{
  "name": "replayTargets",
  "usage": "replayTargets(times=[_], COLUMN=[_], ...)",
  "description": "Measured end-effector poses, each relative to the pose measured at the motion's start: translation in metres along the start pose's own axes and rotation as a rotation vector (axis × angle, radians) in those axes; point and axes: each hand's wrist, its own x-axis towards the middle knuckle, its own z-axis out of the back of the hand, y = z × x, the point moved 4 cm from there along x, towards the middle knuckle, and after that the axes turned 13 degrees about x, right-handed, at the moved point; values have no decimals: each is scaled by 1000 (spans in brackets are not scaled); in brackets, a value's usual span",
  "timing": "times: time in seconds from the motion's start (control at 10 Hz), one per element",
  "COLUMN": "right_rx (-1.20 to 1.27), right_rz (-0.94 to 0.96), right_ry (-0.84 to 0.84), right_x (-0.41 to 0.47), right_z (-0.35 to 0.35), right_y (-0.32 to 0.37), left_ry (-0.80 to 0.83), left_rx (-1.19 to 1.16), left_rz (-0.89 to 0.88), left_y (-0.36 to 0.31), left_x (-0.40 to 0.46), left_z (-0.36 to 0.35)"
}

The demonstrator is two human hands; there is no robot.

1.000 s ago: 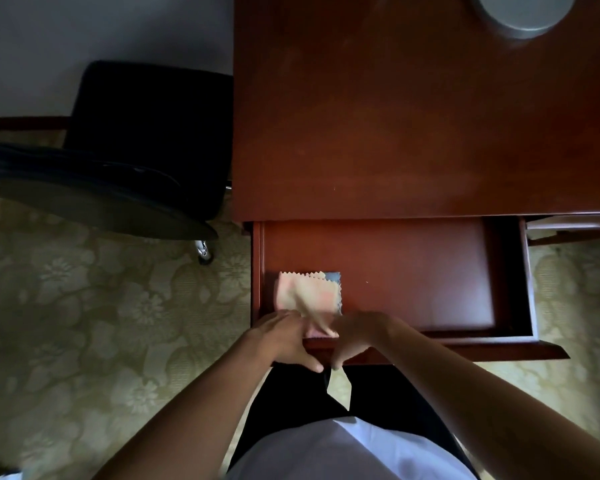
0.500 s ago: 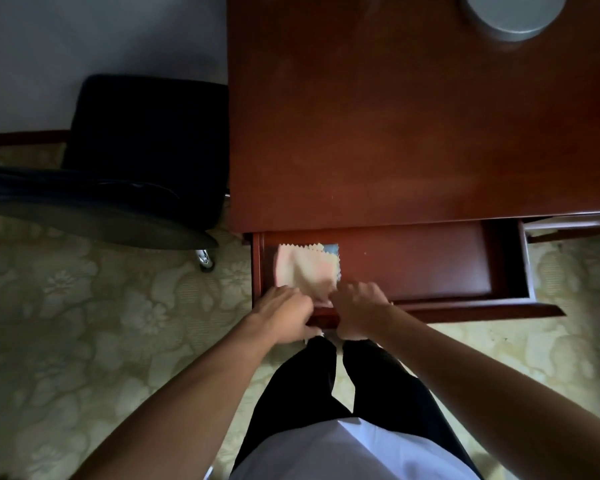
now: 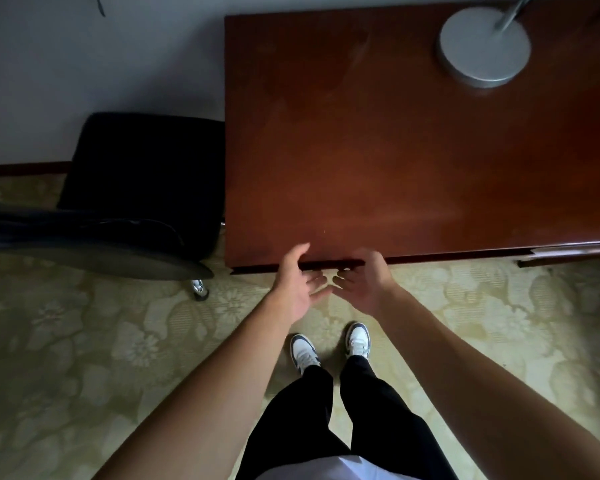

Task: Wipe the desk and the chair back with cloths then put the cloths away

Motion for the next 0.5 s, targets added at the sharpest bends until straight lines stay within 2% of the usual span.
replayTargets(times=[0.1, 0.2, 0.3, 0.4, 0.5], right_rx=[76, 13, -281, -474, -417], right_rz=[9, 18, 55, 152, 317], right_ry=[7, 2, -54, -93, -44], right_x=[6, 9, -2, -25, -53], right_z=[-14, -10, 1, 3, -7], right_y=[12, 12, 19, 42, 73], left_ry=[66, 44, -59, -82, -30], left_rx=[-197, -237, 40, 291, 443], left_rz=[14, -15, -12, -28, -194], left_y=[-11, -7, -3, -17, -48], left_x=[5, 5, 4, -11, -36], left_z=[-2, -3, -3, -17, -43])
